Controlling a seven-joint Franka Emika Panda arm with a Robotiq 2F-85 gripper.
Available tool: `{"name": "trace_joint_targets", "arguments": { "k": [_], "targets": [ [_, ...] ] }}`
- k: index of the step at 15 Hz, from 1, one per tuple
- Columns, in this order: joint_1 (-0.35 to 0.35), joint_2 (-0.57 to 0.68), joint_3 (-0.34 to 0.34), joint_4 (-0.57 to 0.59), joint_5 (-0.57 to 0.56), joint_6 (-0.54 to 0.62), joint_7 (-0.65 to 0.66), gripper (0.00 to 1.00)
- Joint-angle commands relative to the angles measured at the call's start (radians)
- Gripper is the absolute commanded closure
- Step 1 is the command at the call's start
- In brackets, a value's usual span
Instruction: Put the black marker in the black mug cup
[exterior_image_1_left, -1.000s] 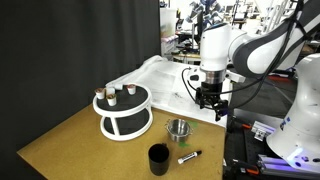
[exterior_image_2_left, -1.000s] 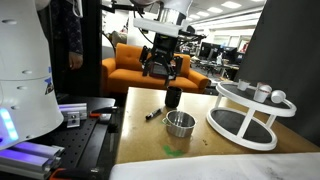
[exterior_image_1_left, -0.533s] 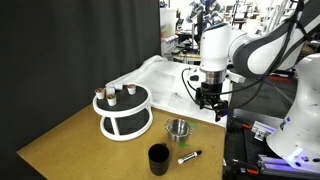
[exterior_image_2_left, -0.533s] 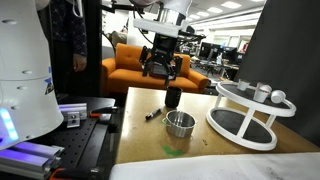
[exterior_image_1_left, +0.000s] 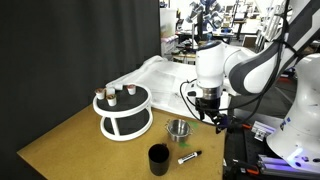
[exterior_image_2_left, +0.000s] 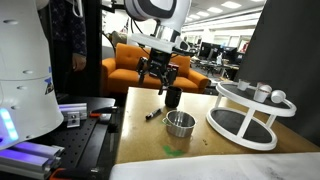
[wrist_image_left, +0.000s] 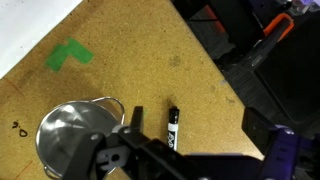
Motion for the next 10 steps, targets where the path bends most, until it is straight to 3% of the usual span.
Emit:
{"name": "trace_joint_targets", "arguments": {
  "k": [1, 5, 10],
  "targets": [
    [0.007, 0.130, 0.047, 0.068, -0.007, 0.023, 0.024, 0.00],
    [-0.001, 0.259, 0.102, 0.150, -0.048, 0.031, 0.058, 0.00],
    [-0.016, 0.431, 0.117, 0.244, -0.140, 0.087, 0.113, 0.00]
  ]
}}
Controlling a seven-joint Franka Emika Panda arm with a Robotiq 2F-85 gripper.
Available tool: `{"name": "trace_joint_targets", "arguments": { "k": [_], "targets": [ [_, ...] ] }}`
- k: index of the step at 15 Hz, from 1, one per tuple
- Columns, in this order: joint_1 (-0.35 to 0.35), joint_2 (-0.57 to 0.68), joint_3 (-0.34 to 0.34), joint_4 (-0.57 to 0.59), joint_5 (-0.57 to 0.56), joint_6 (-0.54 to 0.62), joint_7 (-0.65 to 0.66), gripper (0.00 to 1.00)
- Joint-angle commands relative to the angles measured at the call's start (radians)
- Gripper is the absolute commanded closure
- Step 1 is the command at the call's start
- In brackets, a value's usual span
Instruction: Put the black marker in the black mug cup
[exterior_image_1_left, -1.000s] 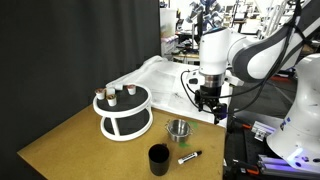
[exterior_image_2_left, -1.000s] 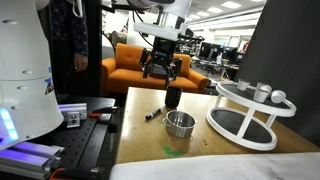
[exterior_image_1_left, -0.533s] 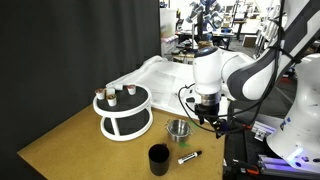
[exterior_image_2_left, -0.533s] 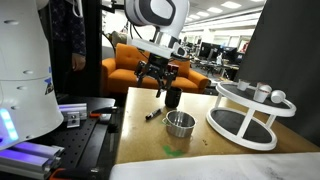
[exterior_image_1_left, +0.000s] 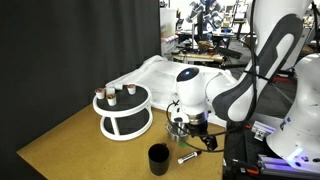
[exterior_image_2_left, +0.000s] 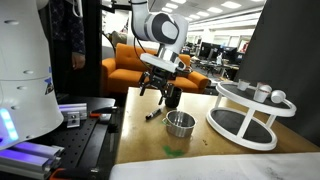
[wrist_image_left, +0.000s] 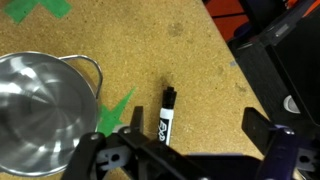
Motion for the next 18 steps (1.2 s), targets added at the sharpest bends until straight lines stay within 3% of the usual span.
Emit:
{"name": "trace_joint_targets", "arguments": {
  "k": [1, 5, 10, 15, 18],
  "targets": [
    [-0.034, 0.134, 0.019, 0.071, -0.058, 0.054, 0.028, 0.00],
    [-0.044, 0.238, 0.031, 0.123, -0.053, 0.054, 0.080, 0.00],
    [-0.008, 0.259, 0.024, 0.118, -0.095, 0.071, 0.212, 0.00],
    [0.104, 0.274, -0.043, 0.138, -0.310, 0.018, 0.432, 0.00],
    [0.125, 0.291, -0.058, 0.143, -0.393, 0.028, 0.496, 0.00]
  ]
}}
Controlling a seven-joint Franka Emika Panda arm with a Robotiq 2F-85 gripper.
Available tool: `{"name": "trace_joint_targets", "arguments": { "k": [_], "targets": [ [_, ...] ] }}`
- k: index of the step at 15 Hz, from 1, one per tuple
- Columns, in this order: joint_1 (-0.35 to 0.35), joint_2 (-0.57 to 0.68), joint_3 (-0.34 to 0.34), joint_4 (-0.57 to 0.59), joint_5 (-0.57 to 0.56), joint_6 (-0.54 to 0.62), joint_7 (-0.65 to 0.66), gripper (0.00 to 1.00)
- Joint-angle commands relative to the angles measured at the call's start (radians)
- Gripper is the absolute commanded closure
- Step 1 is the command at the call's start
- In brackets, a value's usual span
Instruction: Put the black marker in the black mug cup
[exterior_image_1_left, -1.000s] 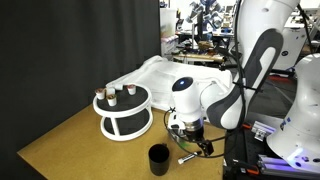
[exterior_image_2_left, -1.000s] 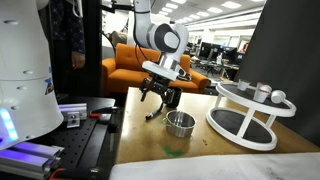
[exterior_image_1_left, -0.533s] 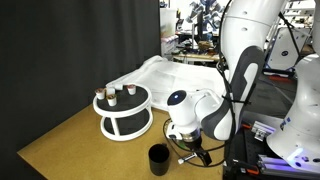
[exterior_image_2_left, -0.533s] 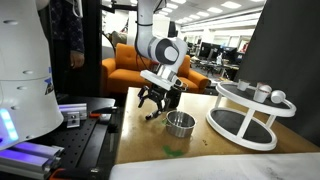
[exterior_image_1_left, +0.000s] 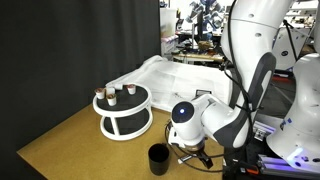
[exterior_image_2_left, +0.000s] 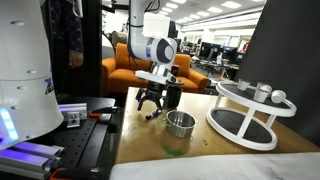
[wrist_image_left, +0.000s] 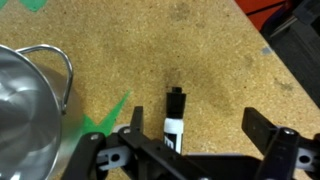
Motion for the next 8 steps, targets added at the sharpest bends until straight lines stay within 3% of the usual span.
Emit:
{"name": "trace_joint_targets", "arguments": {
  "k": [1, 5, 6, 8],
  "targets": [
    [0.016, 0.030, -0.031, 0.021, -0.080, 0.004, 0.048, 0.00],
    [-0.004, 0.048, -0.047, 0.036, -0.101, 0.016, 0.028, 0.00],
    [-0.007, 0.051, -0.047, 0.041, -0.100, 0.018, 0.022, 0.25],
    [-0.010, 0.051, -0.046, 0.047, -0.098, 0.018, 0.016, 0.33]
  ]
}}
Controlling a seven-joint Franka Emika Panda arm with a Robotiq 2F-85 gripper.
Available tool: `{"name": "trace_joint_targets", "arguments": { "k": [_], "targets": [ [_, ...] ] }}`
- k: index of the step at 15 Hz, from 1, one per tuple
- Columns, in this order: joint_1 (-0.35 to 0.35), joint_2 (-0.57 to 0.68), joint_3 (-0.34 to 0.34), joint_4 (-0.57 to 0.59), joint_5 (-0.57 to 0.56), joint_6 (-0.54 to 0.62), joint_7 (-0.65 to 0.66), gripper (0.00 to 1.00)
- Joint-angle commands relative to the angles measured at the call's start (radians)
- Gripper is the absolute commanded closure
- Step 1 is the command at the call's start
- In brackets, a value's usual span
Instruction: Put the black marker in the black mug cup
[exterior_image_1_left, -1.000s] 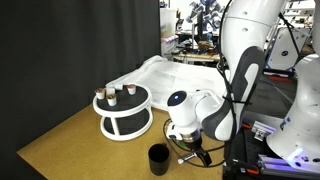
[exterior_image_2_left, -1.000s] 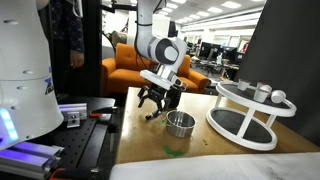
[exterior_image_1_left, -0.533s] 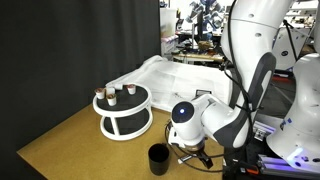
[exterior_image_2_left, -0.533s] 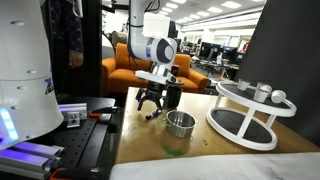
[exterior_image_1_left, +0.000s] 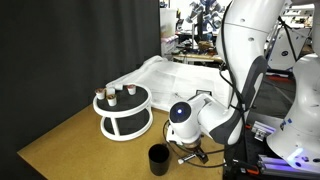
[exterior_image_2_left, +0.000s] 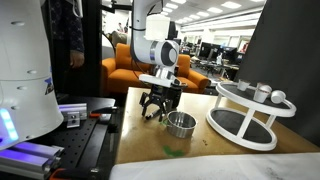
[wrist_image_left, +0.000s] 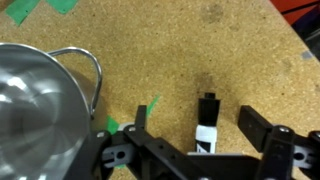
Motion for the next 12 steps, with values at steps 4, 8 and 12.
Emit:
{"name": "trace_joint_targets", "arguments": {
  "k": [4, 8, 12],
  "targets": [
    [-0.010, 0.001, 0.012, 0.015, -0.018, 0.004, 0.001, 0.61],
    [-0.015, 0.001, 0.018, 0.015, -0.012, 0.009, -0.004, 0.88],
    [-0.023, 0.000, 0.024, 0.011, -0.001, 0.011, -0.012, 0.95]
  ]
}}
